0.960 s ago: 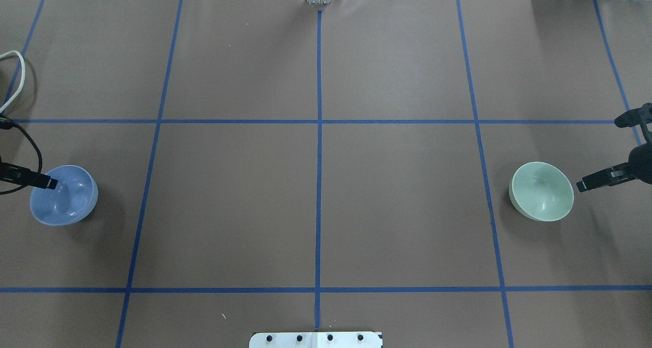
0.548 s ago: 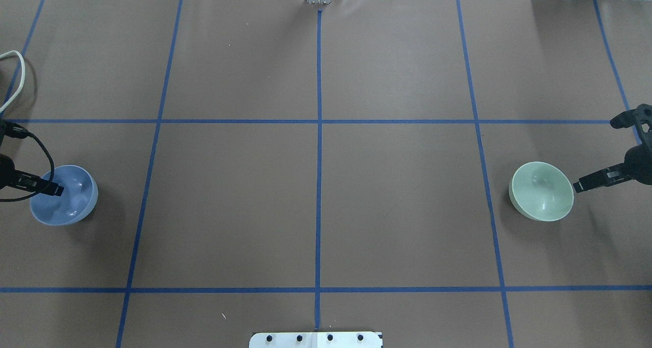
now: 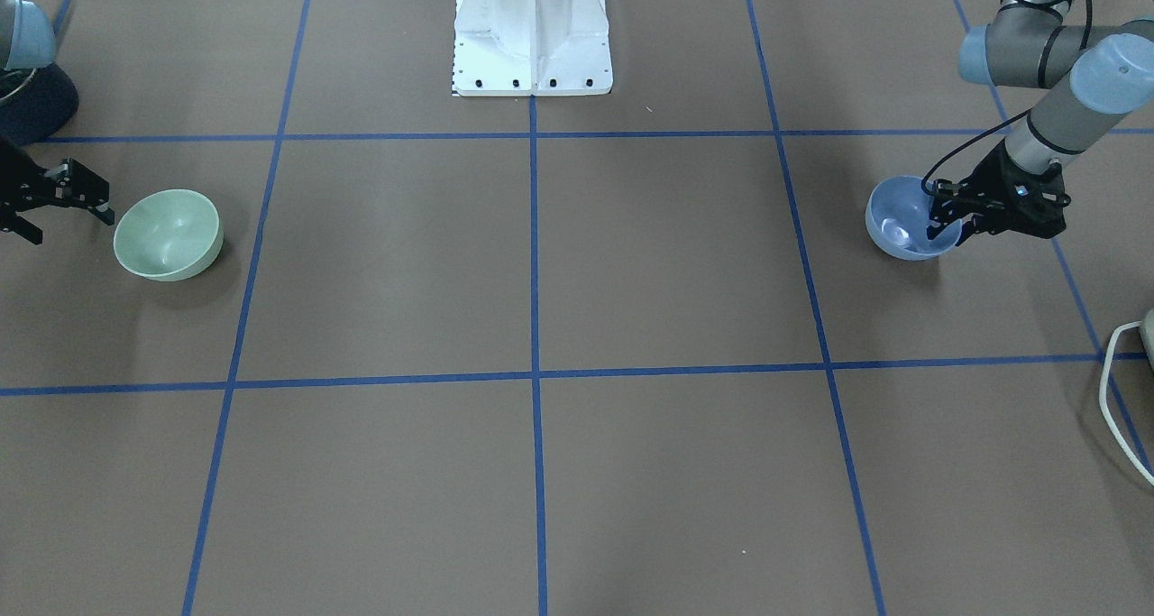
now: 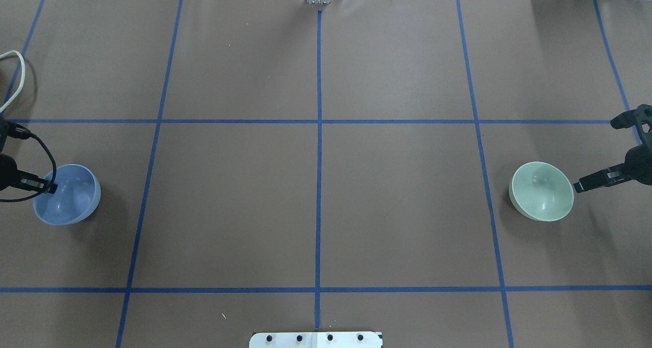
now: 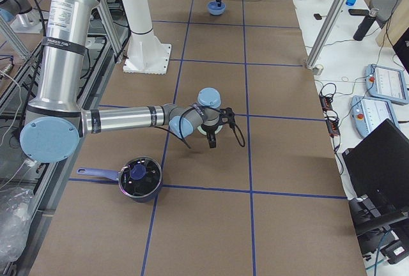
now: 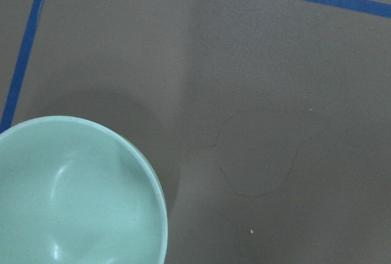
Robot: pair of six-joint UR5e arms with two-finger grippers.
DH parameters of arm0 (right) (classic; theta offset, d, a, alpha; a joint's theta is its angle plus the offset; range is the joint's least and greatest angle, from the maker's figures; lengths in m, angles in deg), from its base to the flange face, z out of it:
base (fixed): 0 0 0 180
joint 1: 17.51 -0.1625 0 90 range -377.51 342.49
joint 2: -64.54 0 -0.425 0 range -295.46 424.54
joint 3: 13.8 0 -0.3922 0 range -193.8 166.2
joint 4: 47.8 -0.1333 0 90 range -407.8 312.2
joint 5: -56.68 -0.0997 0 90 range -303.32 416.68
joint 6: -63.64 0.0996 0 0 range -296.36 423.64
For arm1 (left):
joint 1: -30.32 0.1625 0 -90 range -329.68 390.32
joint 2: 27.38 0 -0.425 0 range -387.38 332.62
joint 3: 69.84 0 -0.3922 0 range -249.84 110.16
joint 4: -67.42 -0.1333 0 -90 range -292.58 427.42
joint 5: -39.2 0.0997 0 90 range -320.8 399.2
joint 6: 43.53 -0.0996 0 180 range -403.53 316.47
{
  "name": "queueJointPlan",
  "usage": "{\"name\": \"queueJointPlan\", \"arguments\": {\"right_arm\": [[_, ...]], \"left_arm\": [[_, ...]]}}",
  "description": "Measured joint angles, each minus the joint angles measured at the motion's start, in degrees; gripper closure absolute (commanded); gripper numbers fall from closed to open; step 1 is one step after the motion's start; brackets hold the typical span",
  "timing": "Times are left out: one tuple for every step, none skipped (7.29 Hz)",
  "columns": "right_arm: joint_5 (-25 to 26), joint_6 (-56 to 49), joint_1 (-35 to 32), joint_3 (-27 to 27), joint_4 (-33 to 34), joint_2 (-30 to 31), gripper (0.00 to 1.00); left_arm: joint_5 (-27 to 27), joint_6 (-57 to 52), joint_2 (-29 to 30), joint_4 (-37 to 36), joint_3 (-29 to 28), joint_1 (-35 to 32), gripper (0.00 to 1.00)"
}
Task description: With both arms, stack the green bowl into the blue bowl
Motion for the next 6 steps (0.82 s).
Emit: {"name": "queueJointPlan", "arguments": {"right_arm": [[0.0,0.0,0.0,0.0,0.0,0.0,0.00],[0.0,0.0,0.0,0.0,0.0,0.0,0.00],[-0.1,0.0,0.0,0.0,0.0,0.0,0.00],[-0.1,0.2,0.2,0.0,0.0,-0.1,0.00],[-0.1,0.6,0.6,0.1,0.0,-0.1,0.00],[-0.1,1.1,1.3,0.6,0.0,-0.5,0.01]], "left_arm": [[0.0,0.0,0.0,0.0,0.1,0.0,1.00],[0.0,0.0,0.0,0.0,0.3,0.0,1.00],[-0.3,0.0,0.1,0.0,0.7,0.0,1.00],[-1.7,0.1,0.1,-0.1,1.8,-0.1,1.00],[-3.9,0.4,0.2,-0.6,3.5,-0.2,1.00],[-5.6,0.8,0.9,-2.3,5.4,-0.3,1.00]]}}
